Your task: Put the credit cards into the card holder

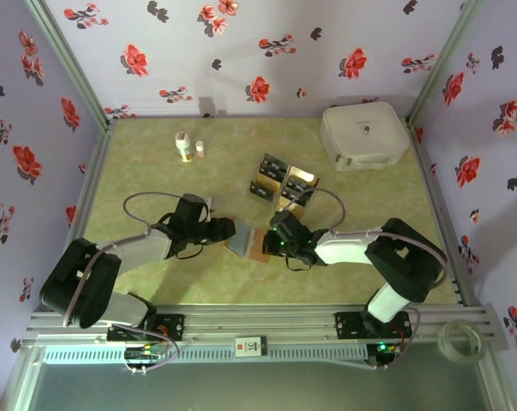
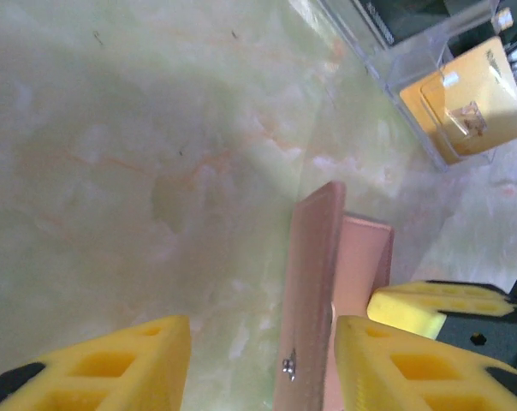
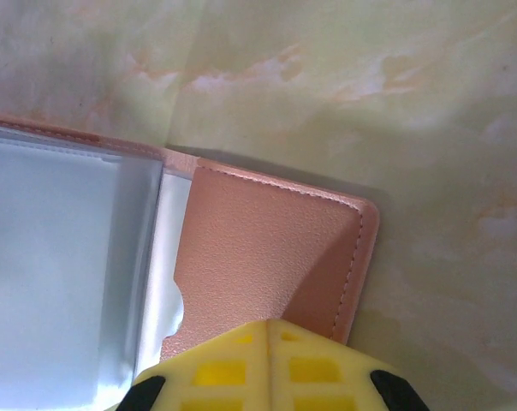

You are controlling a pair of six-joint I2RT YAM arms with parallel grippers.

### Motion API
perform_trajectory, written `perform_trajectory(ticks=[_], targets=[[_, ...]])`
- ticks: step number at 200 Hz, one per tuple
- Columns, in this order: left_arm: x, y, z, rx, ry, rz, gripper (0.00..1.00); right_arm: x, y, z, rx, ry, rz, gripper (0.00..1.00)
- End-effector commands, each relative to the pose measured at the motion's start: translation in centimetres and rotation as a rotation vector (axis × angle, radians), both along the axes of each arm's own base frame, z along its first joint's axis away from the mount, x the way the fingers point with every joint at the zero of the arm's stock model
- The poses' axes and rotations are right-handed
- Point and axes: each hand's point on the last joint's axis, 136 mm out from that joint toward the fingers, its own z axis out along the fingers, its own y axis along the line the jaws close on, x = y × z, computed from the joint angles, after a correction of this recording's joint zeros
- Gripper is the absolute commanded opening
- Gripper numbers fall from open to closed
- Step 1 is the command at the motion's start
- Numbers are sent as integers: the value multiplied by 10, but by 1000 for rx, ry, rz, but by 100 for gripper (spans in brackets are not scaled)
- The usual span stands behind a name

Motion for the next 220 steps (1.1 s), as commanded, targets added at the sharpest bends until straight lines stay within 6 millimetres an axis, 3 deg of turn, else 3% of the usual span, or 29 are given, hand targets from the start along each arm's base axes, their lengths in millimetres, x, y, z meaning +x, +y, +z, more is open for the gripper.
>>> perform_trajectory(ticks=[1, 55, 144, 189, 220], targets=[[11, 0, 16, -36, -38, 5, 48, -6, -16, -23, -66, 36, -33, 0], [15, 4, 16, -64, -34, 27, 43, -7, -19, -29, -81, 43, -39, 0], [15, 5, 15, -102, -33, 33, 18, -9, -20, -38, -97, 57, -35, 0], [12, 9, 17, -121, -40, 43, 0, -1, -7, -39, -110, 74, 13, 0], [5, 8, 34, -177, -62, 54, 0, 5, 6, -47, -110, 96, 41, 0]])
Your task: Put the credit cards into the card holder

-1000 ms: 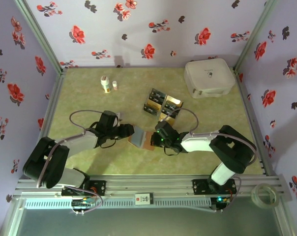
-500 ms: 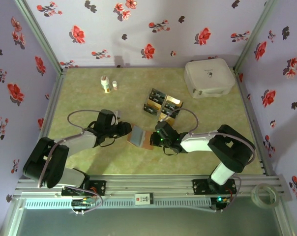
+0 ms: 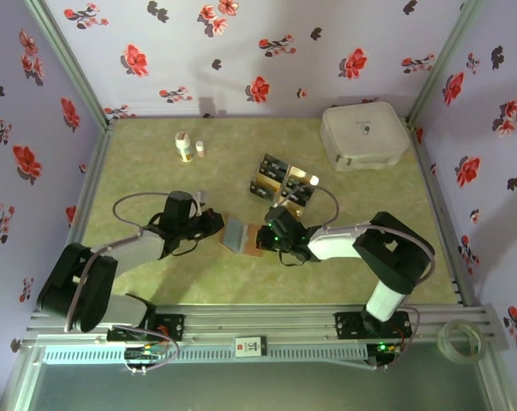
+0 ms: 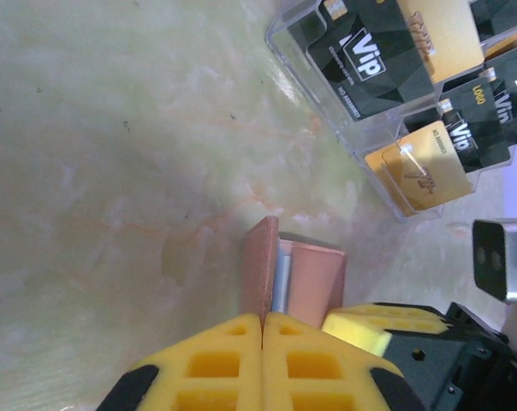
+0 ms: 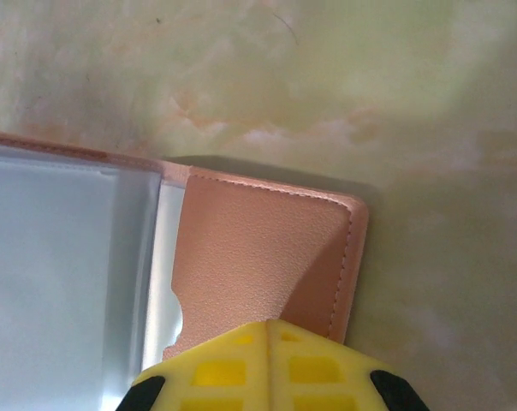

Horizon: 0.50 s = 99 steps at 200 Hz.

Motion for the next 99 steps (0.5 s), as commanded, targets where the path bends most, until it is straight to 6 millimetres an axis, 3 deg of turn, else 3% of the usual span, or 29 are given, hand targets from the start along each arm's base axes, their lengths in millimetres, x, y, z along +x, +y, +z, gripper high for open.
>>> perform_trajectory(ticks=[1, 23, 43, 99], targets=[[-10, -4, 13, -68, -6, -14, 0, -16, -18, -46, -144, 119, 34, 0], [-13, -18, 26, -130, -19, -20, 0, -13, -7, -52, -131, 135, 52, 0], [-12, -25, 25, -132, -10, -27, 0, -11, -2, -51, -121, 135, 55, 0], [-13, 7, 1, -29, 5, 60, 0, -3, -17, -25, -115, 89, 29, 0]])
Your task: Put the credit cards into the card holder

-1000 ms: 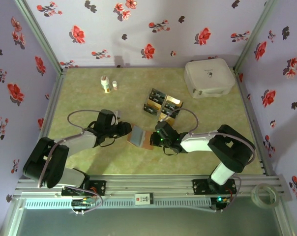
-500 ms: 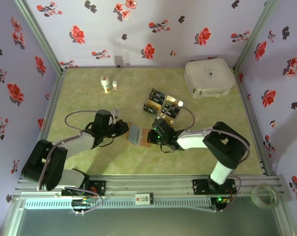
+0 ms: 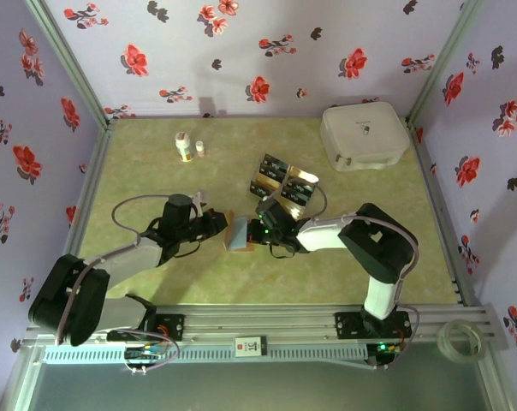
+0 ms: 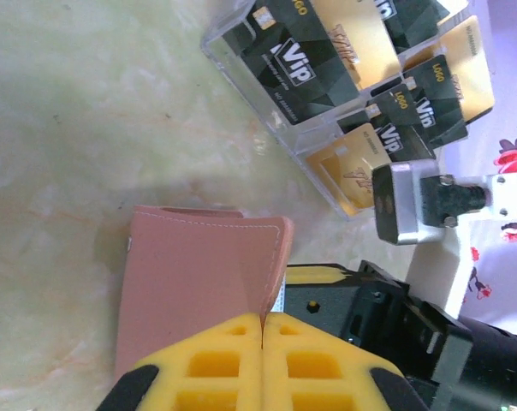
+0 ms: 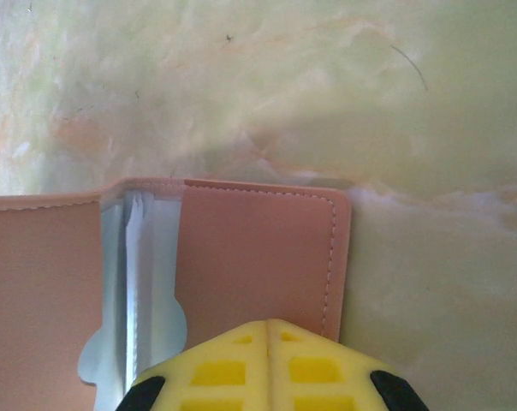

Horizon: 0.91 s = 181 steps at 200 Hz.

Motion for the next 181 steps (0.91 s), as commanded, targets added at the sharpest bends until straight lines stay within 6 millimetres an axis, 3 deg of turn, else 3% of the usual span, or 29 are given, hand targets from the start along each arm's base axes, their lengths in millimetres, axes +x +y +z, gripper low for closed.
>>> perform_trajectory(ticks=[1, 86, 110, 130, 156, 181], targets=[[-6, 14, -12, 41, 29, 39, 0, -16, -41, -26, -150, 76, -17, 0], [-10, 38, -25, 131, 37, 83, 0, -6, -54, 40, -132, -35, -19, 0], [-12, 41, -28, 156, 40, 76, 26, -8, -43, 47, -108, -40, 6, 0], [-14, 47, -32, 205, 44, 78, 61, -12, -29, 48, -106, -41, 39, 0], [-16, 57, -33, 273, 38, 85, 82, -15, -9, 44, -103, -33, 73, 0], [-17, 67, -36, 351, 51, 86, 86, -18, 5, 35, -102, -18, 92, 0]])
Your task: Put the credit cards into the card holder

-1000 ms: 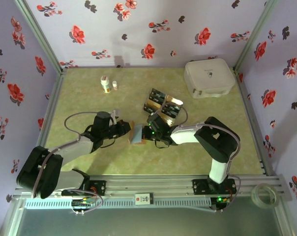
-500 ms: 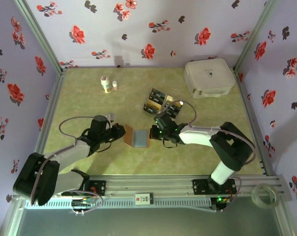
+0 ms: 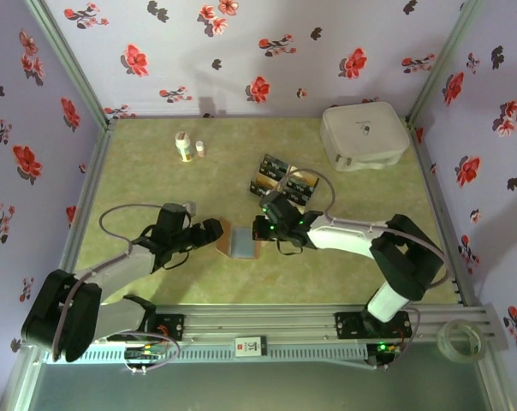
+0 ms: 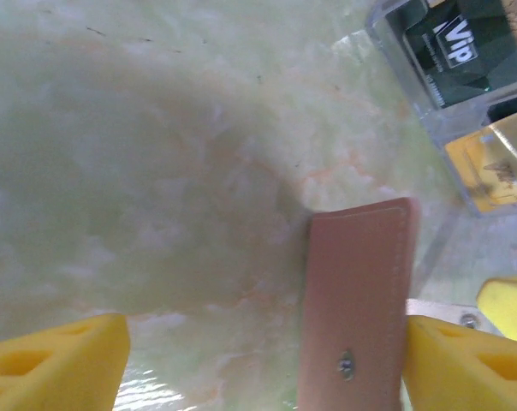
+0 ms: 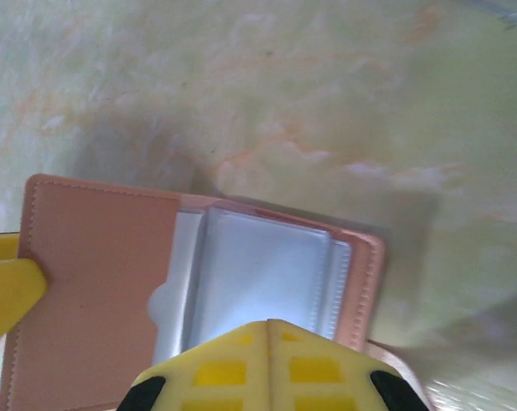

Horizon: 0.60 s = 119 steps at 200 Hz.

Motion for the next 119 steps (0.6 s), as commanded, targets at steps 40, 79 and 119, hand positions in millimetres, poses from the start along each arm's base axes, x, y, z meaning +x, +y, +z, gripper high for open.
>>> perform_trajectory(ticks=[40, 79, 119], targets=[[-1, 27, -5, 229, 49, 8, 86, -4, 14, -31, -30, 39, 11, 0], [-2, 32, -8, 347, 80, -10, 86, -9, 6, -52, -62, 68, -7, 0], [-2, 38, -6, 535, 74, -52, 86, -13, -1, -62, -66, 85, -22, 0]])
